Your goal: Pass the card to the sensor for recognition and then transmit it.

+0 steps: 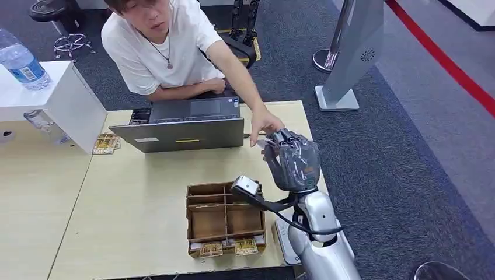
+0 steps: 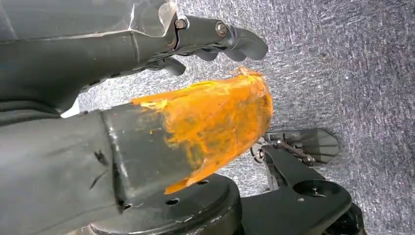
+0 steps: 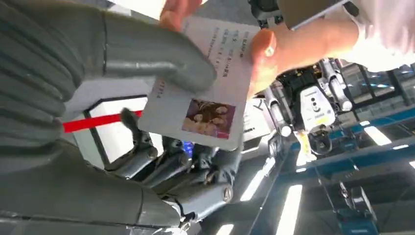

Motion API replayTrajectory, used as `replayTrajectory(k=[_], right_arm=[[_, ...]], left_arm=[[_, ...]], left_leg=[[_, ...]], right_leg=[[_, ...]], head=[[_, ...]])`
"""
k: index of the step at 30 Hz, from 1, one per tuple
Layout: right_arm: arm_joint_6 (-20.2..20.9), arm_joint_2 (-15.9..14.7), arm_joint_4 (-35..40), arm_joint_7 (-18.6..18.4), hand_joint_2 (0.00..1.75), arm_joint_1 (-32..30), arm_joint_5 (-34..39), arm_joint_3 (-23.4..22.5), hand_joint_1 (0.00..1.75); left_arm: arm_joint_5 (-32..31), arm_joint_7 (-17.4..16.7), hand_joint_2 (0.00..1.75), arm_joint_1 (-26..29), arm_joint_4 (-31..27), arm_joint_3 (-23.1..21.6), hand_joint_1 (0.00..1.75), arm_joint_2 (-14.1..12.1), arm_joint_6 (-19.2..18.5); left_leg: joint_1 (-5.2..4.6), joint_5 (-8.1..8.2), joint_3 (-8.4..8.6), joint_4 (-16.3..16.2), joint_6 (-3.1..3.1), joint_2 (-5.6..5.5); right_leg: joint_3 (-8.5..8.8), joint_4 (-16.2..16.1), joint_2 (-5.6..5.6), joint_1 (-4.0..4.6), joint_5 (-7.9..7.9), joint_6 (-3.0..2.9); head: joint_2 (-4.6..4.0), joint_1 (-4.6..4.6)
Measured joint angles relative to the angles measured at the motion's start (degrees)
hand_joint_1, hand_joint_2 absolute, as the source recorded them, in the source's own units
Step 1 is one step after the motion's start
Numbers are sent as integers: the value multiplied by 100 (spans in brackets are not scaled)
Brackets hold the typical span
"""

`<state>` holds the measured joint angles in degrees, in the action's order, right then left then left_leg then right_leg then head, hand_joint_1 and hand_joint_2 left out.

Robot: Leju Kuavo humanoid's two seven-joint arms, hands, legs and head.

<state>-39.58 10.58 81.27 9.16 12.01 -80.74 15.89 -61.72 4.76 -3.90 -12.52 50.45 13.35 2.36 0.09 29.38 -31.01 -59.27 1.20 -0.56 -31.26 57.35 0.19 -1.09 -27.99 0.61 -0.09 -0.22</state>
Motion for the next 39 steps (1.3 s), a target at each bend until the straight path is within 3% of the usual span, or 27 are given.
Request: replayTrajectory(k=[9,25,31,39], right_arm=[[0,0,-171,-177,175,64,-57,94,0],[0,-15,210,-29,175,-205,5,171,0],[0,-81,345,443,175,-439,1153,343,0],[46,-477,601,572,175,-774,2179,868,0]], left_arm=[[-15,-2,0,-2,0,0,0,0,-11],[-15,-9,0,-1,0,0,0,-2,-11],[20,2,0,-1,0,0,0,-2,13],[74,11,0,0,0,31,0,-4,61]], left_leg=[[0,0,0,0,0,0],[0,0,-1,0,0,1],[0,1,-1,0,0,1],[0,1,-2,0,0,1]], right_leg=[[-1,0,1,0,1,0],[-3,0,1,0,0,-1],[-3,0,1,0,0,-1],[-3,-1,1,0,0,0]], head=[[0,0],[0,0],[0,-2],[0,0]])
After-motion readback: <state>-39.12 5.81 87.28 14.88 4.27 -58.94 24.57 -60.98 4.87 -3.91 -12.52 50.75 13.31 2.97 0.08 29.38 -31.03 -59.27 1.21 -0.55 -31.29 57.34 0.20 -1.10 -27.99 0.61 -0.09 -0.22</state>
